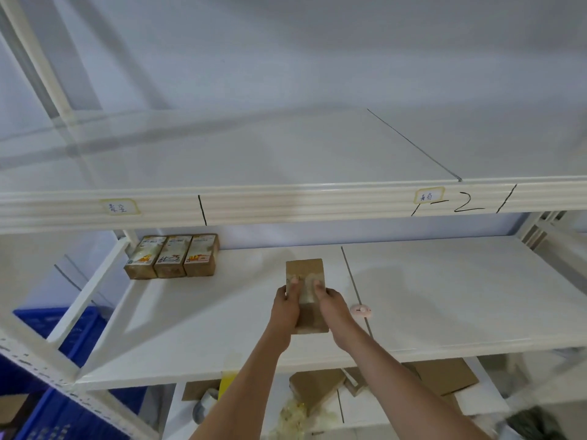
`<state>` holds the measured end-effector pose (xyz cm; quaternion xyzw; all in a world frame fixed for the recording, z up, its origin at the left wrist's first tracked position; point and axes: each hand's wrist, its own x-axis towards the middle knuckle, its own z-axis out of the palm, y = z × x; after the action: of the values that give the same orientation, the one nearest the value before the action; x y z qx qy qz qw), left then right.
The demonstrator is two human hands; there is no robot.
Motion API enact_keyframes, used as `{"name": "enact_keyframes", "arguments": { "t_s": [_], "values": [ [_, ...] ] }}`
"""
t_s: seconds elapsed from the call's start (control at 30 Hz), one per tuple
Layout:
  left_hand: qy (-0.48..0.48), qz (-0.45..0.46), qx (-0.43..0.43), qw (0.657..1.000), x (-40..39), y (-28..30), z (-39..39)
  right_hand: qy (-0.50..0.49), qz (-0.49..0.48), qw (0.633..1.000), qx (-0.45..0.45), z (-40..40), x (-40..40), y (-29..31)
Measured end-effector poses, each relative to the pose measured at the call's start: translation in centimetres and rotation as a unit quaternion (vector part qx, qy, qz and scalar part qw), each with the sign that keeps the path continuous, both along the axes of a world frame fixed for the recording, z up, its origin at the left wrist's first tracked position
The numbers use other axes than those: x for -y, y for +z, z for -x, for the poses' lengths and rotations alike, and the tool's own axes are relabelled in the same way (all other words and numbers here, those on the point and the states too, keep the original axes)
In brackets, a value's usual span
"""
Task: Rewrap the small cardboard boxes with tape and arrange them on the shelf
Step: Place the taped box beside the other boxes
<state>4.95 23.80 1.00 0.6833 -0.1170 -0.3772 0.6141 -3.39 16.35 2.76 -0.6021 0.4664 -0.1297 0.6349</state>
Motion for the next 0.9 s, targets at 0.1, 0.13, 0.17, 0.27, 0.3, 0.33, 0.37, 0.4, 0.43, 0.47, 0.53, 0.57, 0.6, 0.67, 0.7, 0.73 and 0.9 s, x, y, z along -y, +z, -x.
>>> {"name": "enact_keyframes", "arguments": {
  "t_s": [0.1, 0.13, 0.17, 0.27, 0.3, 0.33, 0.37, 0.4, 0.43, 0.47, 0.53, 0.57, 0.6, 0.67, 0.7, 0.73, 0.9],
  "values": [
    [-0.01, 0.007, 0.006, 1.0, 0.4, 0.5, 1.1, 0.002, 0.025, 1.0, -0.01, 1.3, 0.5, 0.6],
    [-0.011, 0.006, 0.02, 1.0, 0.7, 0.4, 1.5, 0.001, 0.033, 0.999, -0.008, 1.8, 0.6, 0.9],
    [-0.009, 0.006, 0.035, 0.999, 1.0, 0.2, 1.9, -0.002, 0.036, 0.999, -0.008, 2.2, 0.8, 1.1],
    [0.001, 0.001, 0.075, 0.997, 2.6, 0.3, 3.5, -0.021, 0.039, 0.999, -0.011, 3.4, 1.6, 1.3],
    [0.003, -0.001, 0.083, 0.997, 3.3, 0.5, 4.0, -0.026, 0.043, 0.999, -0.011, 3.8, 2.0, 1.4],
    [0.005, -0.003, 0.087, 0.996, 4.0, 0.7, 4.7, -0.031, 0.048, 0.998, -0.012, 4.3, 2.6, 1.4],
    [0.008, -0.001, 0.088, 0.996, 4.7, 0.8, 5.4, -0.036, 0.052, 0.998, -0.011, 4.9, 3.4, 1.3],
    [0.009, 0.003, 0.084, 0.996, 5.4, 1.1, 6.2, -0.039, 0.055, 0.998, -0.003, 5.6, 4.2, 1.2],
    [0.007, 0.007, 0.082, 0.997, 6.1, 1.5, 7.1, -0.044, 0.055, 0.997, 0.009, 6.5, 5.2, 1.1],
    [0.0, 0.002, 0.087, 0.996, 6.9, 1.9, 8.0, -0.051, 0.053, 0.997, 0.023, 7.4, 6.0, 1.3],
    [-0.015, -0.026, 0.124, 0.992, 8.6, 2.3, 9.7, -0.072, 0.052, 0.995, 0.04, 9.5, 7.9, 1.9],
    [-0.01, -0.039, 0.153, 0.987, 9.5, 2.5, 10.5, -0.085, 0.06, 0.994, 0.041, 10.7, 8.9, 2.3],
    [0.007, -0.045, 0.174, 0.984, 10.3, 2.6, 11.2, -0.096, 0.069, 0.992, 0.037, 11.7, 9.8, 2.6],
    [0.028, -0.036, 0.201, 0.979, 11.9, 3.0, 12.6, -0.103, 0.094, 0.99, 0.015, 13.7, 11.8, 3.1],
    [0.015, -0.021, 0.196, 0.98, 12.6, 3.3, 13.5, -0.1, 0.107, 0.989, 0.006, 14.5, 12.7, 3.3],
    [-0.009, -0.007, 0.172, 0.985, 13.3, 3.6, 14.4, -0.095, 0.119, 0.988, 0.001, 15.3, 13.4, 3.3],
    [-0.042, 0.022, 0.035, 0.998, 15.7, 4.8, 18.1, -0.046, 0.15, 0.987, 0.03, 17.7, 15.0, 3.5]
  ]
}}
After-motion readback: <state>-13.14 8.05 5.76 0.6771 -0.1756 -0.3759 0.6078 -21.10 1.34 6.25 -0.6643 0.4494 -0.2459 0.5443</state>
